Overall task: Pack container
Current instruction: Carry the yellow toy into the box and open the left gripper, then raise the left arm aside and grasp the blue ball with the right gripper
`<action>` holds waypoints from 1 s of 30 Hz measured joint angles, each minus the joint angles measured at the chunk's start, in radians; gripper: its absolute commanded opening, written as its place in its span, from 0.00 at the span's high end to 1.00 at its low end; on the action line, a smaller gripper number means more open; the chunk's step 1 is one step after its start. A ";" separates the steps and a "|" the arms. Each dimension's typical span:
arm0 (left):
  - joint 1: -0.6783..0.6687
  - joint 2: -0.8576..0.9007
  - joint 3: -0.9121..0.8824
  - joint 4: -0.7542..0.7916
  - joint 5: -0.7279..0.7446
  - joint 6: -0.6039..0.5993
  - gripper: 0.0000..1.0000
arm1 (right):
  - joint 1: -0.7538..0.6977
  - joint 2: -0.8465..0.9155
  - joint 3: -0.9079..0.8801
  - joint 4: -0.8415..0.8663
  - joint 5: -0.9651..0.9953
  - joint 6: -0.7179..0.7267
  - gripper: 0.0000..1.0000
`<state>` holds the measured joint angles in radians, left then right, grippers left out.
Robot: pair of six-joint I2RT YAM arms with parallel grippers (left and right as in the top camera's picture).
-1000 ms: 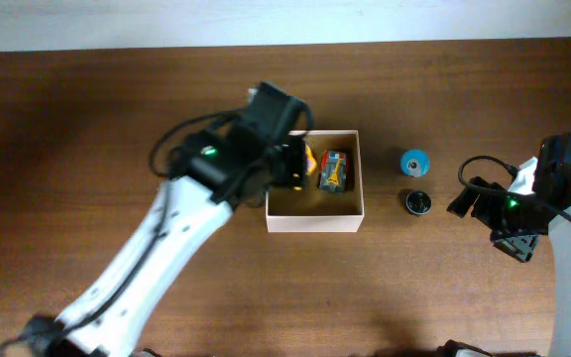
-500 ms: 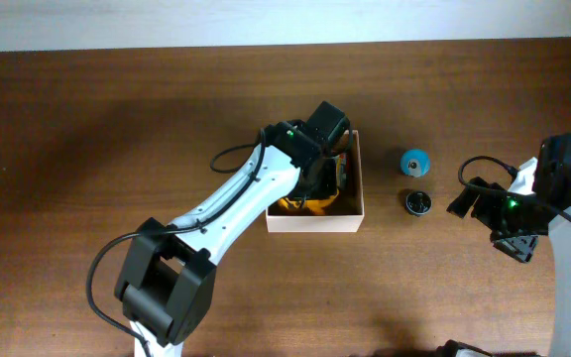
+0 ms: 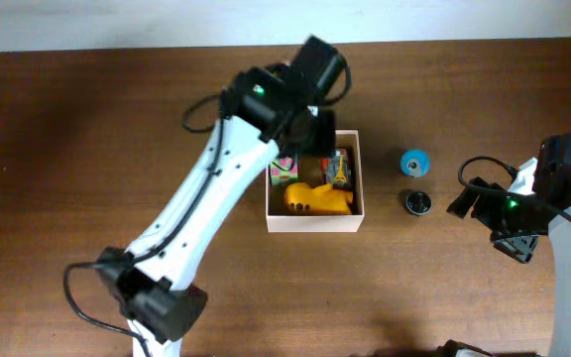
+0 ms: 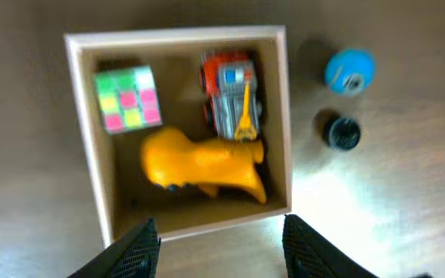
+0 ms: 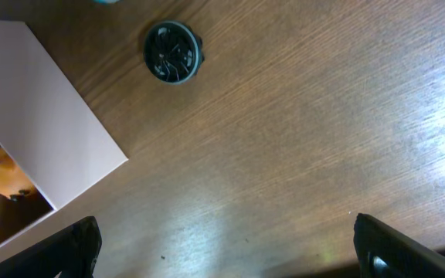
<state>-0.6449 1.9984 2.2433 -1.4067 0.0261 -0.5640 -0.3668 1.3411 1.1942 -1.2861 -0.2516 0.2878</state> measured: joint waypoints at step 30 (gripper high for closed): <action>0.513 -0.205 0.092 -0.280 -0.240 0.119 0.01 | 0.263 0.341 0.037 0.450 0.124 -0.198 0.01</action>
<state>-0.1322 1.7935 2.3356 -1.6863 -0.2138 -0.4450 -0.1036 1.6825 1.2312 -0.8364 -0.1280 0.0898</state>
